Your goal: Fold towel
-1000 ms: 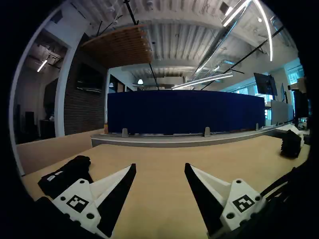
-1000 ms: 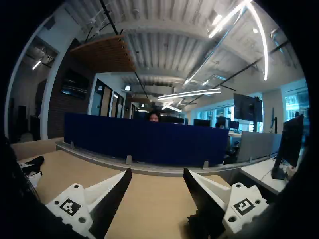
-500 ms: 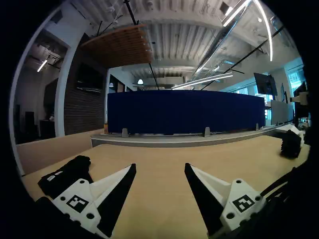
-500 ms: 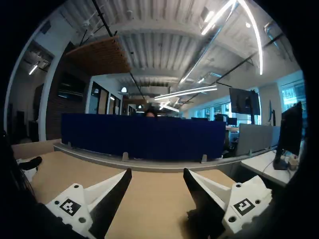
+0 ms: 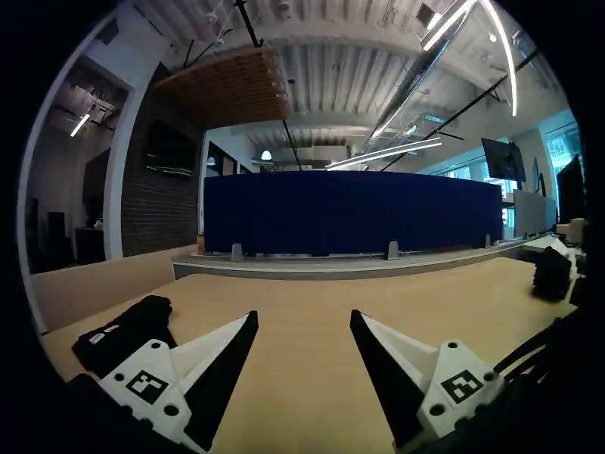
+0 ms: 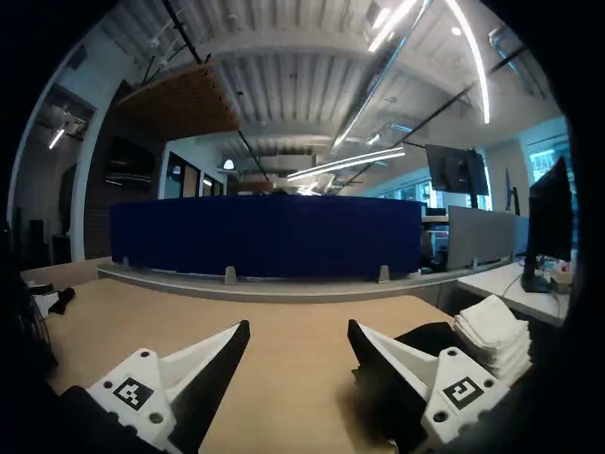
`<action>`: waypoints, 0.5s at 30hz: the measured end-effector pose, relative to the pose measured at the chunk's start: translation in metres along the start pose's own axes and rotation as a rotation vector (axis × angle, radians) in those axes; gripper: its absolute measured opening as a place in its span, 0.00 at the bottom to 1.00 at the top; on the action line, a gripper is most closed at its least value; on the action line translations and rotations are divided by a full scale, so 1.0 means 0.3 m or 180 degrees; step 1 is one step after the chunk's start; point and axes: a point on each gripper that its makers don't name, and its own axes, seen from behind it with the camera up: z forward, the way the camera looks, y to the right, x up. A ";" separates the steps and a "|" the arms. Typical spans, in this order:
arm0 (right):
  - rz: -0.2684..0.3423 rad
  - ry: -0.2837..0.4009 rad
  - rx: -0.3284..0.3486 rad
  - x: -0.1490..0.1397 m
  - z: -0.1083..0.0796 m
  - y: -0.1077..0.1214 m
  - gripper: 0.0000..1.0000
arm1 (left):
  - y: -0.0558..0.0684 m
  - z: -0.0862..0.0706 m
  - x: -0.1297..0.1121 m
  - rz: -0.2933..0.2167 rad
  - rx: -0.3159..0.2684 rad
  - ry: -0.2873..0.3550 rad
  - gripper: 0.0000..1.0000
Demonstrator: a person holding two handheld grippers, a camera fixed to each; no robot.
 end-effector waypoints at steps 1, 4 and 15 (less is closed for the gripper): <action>0.0002 -0.0005 0.0000 -0.012 0.001 0.003 1.00 | 0.000 -0.001 0.000 0.0000 0.0000 0.0000 0.90; 0.0014 -0.0022 -0.0006 -0.049 0.006 0.013 1.00 | 0.000 -0.002 0.000 0.0000 0.0000 0.0000 0.90; 0.0198 -0.0047 -0.0036 -0.137 0.019 0.030 1.00 | 0.001 -0.001 0.002 -0.0001 0.0000 0.0000 0.90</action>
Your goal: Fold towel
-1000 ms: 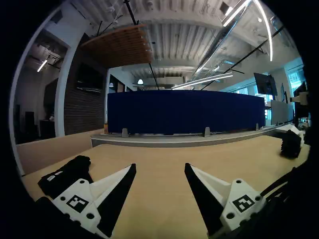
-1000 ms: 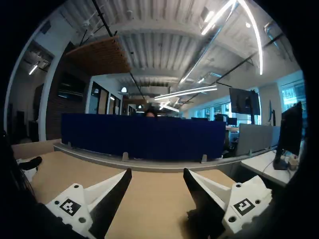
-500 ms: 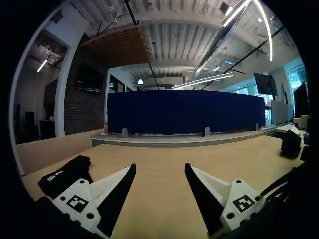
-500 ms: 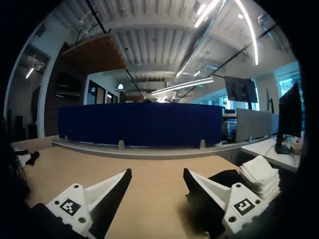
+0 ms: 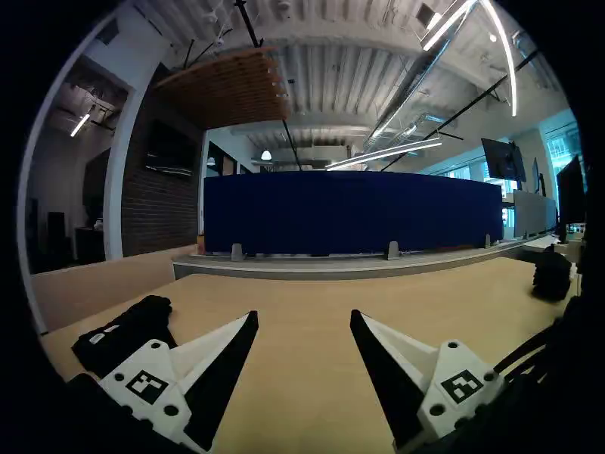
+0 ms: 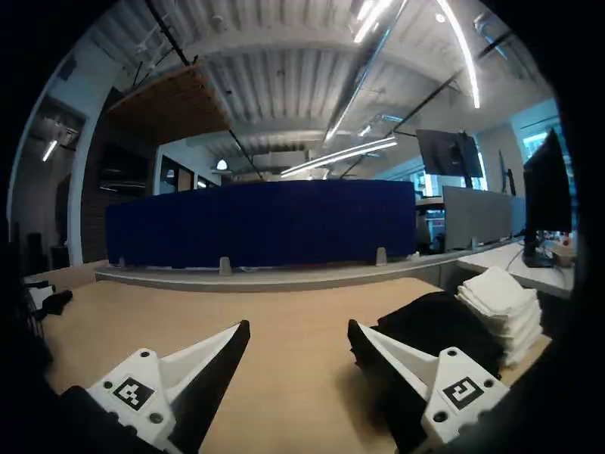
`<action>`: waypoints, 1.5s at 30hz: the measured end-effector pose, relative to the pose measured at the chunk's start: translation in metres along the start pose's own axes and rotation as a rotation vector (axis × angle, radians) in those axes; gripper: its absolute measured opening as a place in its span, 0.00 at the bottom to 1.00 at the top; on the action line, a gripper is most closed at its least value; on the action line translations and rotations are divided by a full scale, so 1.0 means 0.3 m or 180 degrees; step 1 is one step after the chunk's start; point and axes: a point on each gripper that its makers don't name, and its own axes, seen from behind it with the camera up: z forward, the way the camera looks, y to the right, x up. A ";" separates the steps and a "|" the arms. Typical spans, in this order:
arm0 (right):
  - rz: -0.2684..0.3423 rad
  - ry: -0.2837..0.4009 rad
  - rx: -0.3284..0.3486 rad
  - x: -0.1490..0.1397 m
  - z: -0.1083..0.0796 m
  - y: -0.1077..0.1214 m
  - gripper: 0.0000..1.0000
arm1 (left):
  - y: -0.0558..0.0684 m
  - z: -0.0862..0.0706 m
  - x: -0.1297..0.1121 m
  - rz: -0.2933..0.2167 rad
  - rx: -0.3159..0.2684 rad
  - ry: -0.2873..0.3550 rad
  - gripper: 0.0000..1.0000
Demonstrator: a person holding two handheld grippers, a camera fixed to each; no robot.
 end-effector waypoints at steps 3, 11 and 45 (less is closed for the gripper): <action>0.0032 -0.0033 -0.0019 -0.028 0.007 0.005 1.00 | 0.000 0.000 0.000 0.0000 0.0000 0.0000 0.90; 0.0042 0.0022 -0.0021 -0.041 0.004 -0.001 1.00 | 0.000 0.001 -0.001 0.0000 0.0000 0.0000 0.90; -0.0175 0.0086 0.0105 -0.055 -0.008 -0.060 1.00 | -0.001 -0.002 -0.003 0.0000 -0.0001 0.0000 0.94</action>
